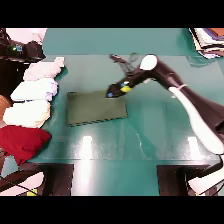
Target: Fold the shirts.
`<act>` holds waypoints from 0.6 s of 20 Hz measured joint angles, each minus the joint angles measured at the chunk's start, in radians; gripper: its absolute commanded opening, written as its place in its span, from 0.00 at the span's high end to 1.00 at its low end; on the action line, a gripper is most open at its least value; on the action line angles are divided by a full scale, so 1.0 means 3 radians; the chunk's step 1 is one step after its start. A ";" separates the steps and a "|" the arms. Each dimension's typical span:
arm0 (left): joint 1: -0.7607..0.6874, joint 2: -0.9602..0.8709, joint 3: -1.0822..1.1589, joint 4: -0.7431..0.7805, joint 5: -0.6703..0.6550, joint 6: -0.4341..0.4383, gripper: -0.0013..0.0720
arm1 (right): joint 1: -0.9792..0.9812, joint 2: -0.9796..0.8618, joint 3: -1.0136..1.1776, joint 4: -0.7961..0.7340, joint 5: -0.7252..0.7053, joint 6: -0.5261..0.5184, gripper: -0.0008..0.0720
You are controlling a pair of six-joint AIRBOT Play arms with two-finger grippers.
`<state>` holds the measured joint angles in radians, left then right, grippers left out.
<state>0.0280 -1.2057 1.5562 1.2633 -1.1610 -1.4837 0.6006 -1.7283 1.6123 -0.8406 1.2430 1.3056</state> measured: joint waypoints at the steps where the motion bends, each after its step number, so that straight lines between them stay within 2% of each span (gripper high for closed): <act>1: 0.0004 0.0003 0.0000 -0.0024 0.0000 -0.0001 0.95 | -0.0153 0.0080 -0.0198 -0.0032 -0.0003 0.0006 0.00; 4: 0.0005 0.0000 -0.0009 -0.0064 0.0001 0.0000 0.95 | -0.0559 0.0206 -0.0713 0.0015 -0.0106 0.0033 0.15; 8: 0.0006 -0.0022 -0.0022 -0.0102 0.0018 0.0000 0.95 | -0.0734 0.0094 -0.1002 0.0348 -0.0281 -0.0027 0.18; 12: 0.0006 -0.0041 -0.0024 -0.0118 0.0028 0.0000 0.95 | -0.0547 -0.0277 -0.0785 0.0660 -0.0292 -0.0084 0.20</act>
<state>0.0299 -1.2179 1.5490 1.2278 -1.1526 -1.4837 0.4366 -1.8114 1.3769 -0.6426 1.1553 1.2804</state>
